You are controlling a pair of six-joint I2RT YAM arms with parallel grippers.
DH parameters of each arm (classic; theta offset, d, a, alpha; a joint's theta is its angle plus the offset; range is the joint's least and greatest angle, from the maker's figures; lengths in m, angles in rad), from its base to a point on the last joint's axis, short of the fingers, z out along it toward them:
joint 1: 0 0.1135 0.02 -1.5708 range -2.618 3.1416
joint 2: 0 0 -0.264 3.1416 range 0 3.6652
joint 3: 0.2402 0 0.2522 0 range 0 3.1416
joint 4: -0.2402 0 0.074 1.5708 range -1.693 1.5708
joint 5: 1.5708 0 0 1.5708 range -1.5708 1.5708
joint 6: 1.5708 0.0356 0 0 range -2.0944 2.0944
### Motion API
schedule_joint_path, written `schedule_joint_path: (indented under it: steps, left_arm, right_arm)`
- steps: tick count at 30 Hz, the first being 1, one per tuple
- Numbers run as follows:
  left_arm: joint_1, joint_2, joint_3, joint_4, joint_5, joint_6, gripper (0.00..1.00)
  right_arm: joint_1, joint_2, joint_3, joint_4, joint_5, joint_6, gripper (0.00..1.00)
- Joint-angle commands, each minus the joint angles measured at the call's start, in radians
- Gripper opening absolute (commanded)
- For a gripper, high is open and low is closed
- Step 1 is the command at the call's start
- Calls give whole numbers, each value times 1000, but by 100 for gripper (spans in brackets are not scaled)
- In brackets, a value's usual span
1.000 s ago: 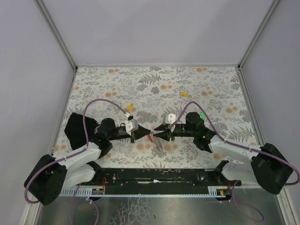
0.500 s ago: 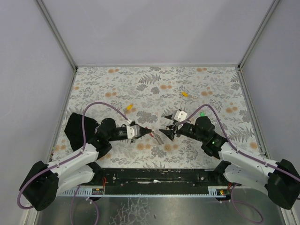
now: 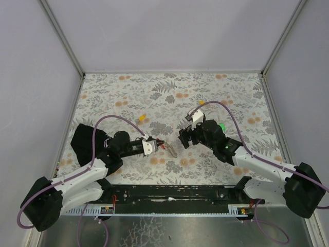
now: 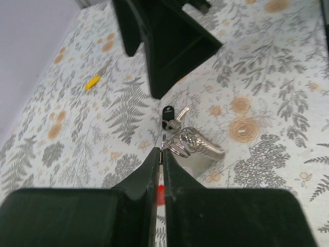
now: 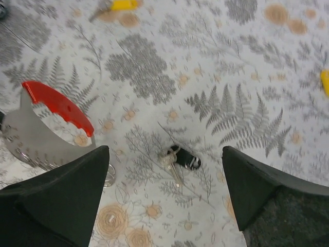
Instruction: Put the keys on the keyring
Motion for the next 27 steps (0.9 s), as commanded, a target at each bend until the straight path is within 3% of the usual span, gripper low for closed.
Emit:
schedule_joint_path:
  steps: [1, 5, 9, 13, 15, 18, 23, 27]
  left_arm:
    - [-6, 5, 14, -6, -157, -14, 0]
    - [-6, 12, 36, -18, -325, -66, 0]
    - [-16, -6, 37, -22, -263, -55, 0]
    - [-16, -16, 24, 12, -201, -80, 0]
    - [-17, -19, 20, 18, -121, -69, 0]
    - [-17, -28, 17, 19, -47, -58, 0]
    - [-16, -19, 15, 24, -136, -77, 0]
    - [-15, 7, 28, 20, -230, -105, 0]
  right_arm:
    - [-11, 43, 63, -160, 107, 109, 94]
    - [-28, 112, 93, -224, 90, 176, 85]
    - [-31, 157, 108, -202, 56, 230, 70]
    - [-30, 118, 67, -38, -118, 211, 70]
    - [-30, 97, 34, 42, -97, 199, 70]
    - [-34, 105, 58, 26, -56, 175, 69]
    - [-36, 164, 101, -66, 31, 198, 65]
    - [-36, 229, 140, -152, 89, 253, 56]
